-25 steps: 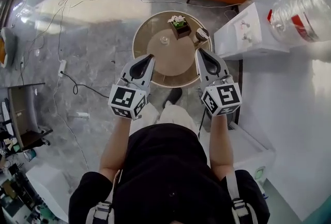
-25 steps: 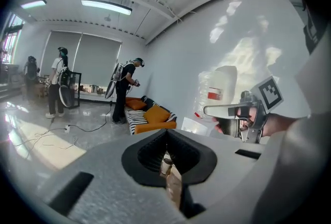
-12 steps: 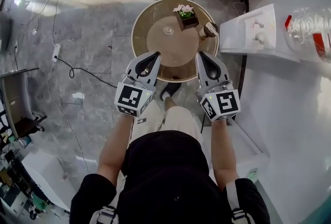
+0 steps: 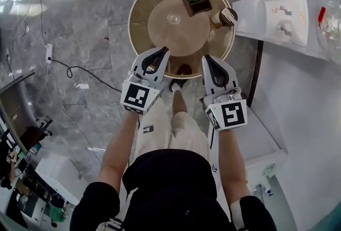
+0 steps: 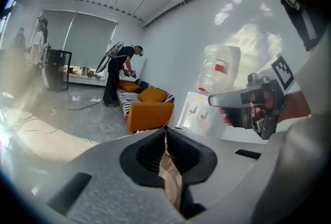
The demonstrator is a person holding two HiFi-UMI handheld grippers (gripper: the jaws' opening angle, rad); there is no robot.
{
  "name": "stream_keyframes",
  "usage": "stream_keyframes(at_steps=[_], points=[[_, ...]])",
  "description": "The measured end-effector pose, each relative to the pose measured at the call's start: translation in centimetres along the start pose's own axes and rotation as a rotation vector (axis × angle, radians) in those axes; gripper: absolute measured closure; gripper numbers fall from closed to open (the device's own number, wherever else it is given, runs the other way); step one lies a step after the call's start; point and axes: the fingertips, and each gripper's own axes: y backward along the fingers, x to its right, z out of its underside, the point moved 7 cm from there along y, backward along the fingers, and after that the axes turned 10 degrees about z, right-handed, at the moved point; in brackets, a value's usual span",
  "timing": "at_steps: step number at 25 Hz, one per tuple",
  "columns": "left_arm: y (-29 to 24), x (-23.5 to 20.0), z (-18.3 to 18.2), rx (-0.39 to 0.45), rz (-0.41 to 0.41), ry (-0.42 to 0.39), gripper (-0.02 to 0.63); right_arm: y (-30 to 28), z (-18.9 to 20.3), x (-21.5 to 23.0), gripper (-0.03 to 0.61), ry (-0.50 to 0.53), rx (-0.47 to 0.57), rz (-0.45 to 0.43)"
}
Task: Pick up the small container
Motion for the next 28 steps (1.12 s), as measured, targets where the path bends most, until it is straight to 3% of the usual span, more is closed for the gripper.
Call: stream_keyframes(at_steps=[8, 13, 16, 28], points=[[-6.3, -3.6, 6.9, -0.064, 0.118, 0.001, 0.594, -4.5, 5.7, 0.8, 0.575, -0.034, -0.079, 0.065], [-9.2, -5.8, 10.9, -0.116, 0.134, -0.032, 0.592, -7.1, 8.2, 1.3, 0.575, -0.047, -0.107, 0.076], [-10.7, -7.4, 13.6, -0.158, 0.139, -0.036, 0.501, -8.6, 9.5, 1.4, 0.575, -0.055, -0.122, 0.076], [-14.9, -12.2, 20.3, -0.235, 0.075, -0.066, 0.349, -11.9, 12.3, 2.1, 0.575, -0.071, -0.170, 0.088]])
